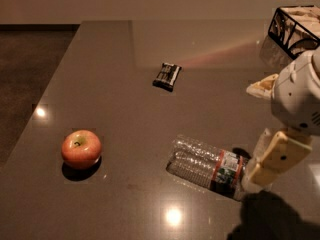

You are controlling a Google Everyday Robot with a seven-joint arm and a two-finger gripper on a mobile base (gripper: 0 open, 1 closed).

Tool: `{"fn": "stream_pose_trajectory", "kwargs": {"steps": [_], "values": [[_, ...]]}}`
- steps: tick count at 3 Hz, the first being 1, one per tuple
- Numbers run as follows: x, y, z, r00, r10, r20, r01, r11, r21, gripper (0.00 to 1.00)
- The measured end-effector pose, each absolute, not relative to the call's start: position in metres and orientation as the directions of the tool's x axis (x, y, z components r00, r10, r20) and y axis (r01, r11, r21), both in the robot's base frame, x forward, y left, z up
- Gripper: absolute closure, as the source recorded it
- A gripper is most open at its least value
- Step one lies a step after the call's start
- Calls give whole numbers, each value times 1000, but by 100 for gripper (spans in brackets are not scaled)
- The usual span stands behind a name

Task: Move water bottle near apple

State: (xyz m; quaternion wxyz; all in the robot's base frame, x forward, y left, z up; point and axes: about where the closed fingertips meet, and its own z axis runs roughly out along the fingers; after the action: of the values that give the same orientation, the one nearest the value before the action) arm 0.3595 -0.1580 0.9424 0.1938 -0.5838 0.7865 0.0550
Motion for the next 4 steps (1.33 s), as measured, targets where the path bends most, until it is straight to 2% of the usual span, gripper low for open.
{"fn": "stream_pose_trajectory", "kwargs": {"steps": [2, 4], "values": [[333, -108, 892, -217, -896, -387, -952, 281, -118, 0], [365, -109, 863, -280, -875, -395, -928, 352, -122, 0]]}}
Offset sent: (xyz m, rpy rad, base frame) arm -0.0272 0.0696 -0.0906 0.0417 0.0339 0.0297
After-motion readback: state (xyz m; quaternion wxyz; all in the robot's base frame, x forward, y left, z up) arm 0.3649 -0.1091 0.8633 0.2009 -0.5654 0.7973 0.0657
